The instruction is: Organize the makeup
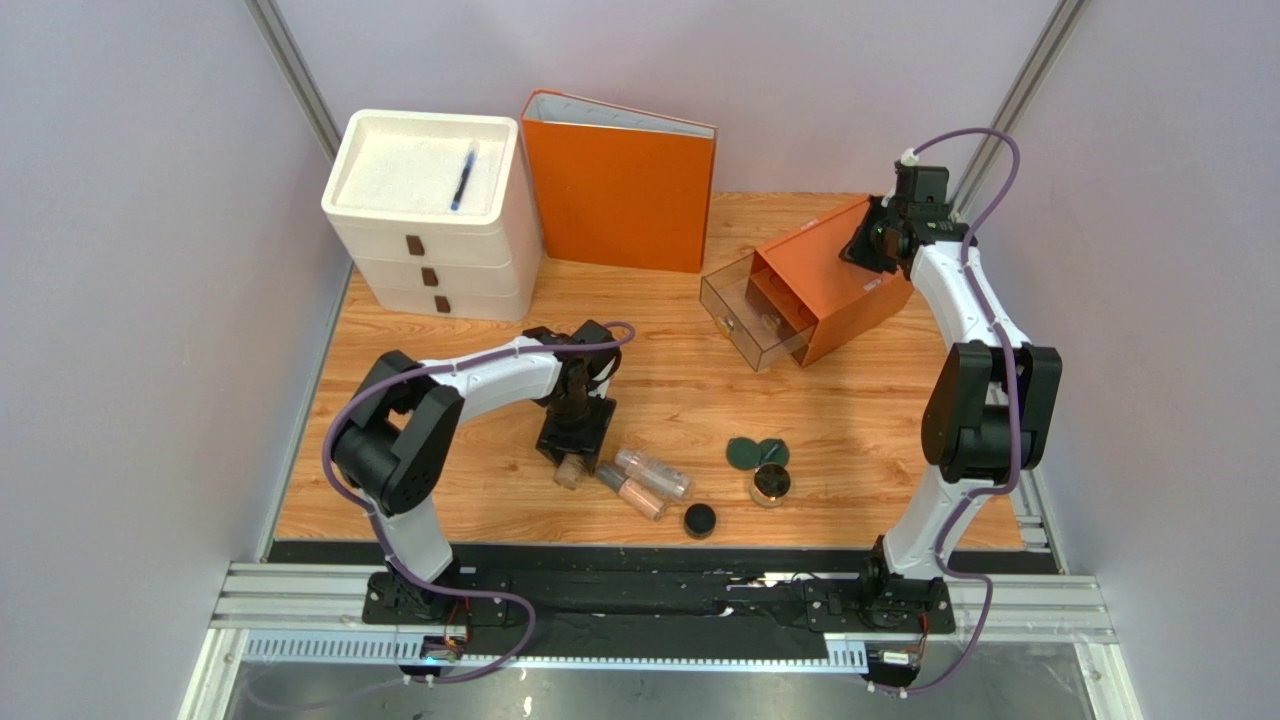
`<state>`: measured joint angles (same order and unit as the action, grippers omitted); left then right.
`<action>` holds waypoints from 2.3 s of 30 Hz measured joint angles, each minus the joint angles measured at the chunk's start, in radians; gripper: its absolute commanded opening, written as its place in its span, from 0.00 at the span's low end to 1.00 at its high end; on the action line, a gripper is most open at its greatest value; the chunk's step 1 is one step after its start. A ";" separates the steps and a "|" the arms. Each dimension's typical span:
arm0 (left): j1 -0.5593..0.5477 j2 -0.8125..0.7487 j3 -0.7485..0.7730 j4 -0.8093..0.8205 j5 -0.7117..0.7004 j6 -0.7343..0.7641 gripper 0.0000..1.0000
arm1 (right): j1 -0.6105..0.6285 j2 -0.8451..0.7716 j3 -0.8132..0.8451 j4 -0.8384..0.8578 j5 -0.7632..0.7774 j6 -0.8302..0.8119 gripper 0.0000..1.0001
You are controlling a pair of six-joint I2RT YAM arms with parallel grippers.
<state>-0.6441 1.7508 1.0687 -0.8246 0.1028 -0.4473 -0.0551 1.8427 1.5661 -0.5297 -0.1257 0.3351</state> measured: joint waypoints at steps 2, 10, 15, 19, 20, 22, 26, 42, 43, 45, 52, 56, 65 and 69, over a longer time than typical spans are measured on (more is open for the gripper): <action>-0.002 0.013 0.006 -0.006 -0.004 -0.001 0.43 | 0.000 0.000 0.000 0.000 0.000 0.000 0.00; -0.005 0.040 0.045 -0.028 -0.028 -0.019 0.00 | 0.000 0.005 0.006 0.001 -0.007 0.000 0.00; -0.006 0.053 0.135 -0.070 -0.089 -0.020 0.00 | 0.000 0.006 0.008 0.000 -0.007 0.000 0.00; -0.006 0.080 0.369 -0.085 -0.073 -0.023 0.00 | 0.000 0.008 0.010 -0.001 -0.008 0.000 0.00; -0.006 0.094 0.447 -0.086 -0.056 -0.026 0.00 | 0.000 0.008 0.010 -0.002 -0.009 0.000 0.00; -0.006 0.132 0.615 -0.065 -0.014 -0.037 0.00 | -0.001 0.008 0.011 -0.002 -0.011 0.000 0.00; -0.006 0.219 0.869 -0.024 0.090 -0.063 0.00 | -0.001 0.009 0.011 -0.003 -0.014 0.000 0.00; -0.022 0.596 1.151 0.276 0.428 -0.384 0.44 | -0.004 0.010 0.012 -0.003 -0.023 -0.001 0.00; -0.024 0.600 1.151 0.288 0.434 -0.396 0.48 | -0.004 0.010 0.012 -0.003 -0.023 -0.002 0.00; -0.026 0.602 1.152 0.306 0.443 -0.412 0.59 | -0.004 0.010 0.011 -0.003 -0.023 -0.003 0.00; -0.027 0.602 1.187 0.352 0.466 -0.428 0.71 | -0.004 0.010 0.011 0.000 -0.025 -0.004 0.00; -0.027 0.601 1.190 0.346 0.464 -0.412 0.71 | -0.004 0.011 0.011 0.003 -0.029 -0.006 0.00; -0.016 0.379 0.916 0.271 0.399 -0.212 0.72 | -0.005 0.011 0.010 0.004 -0.033 -0.008 0.00; -0.014 0.197 0.757 0.203 0.345 -0.105 0.72 | -0.005 0.011 0.010 0.005 -0.033 -0.011 0.00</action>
<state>-0.6579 1.9480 1.8256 -0.6220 0.4477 -0.5518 -0.0601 1.8534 1.5764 -0.5251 -0.1589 0.3244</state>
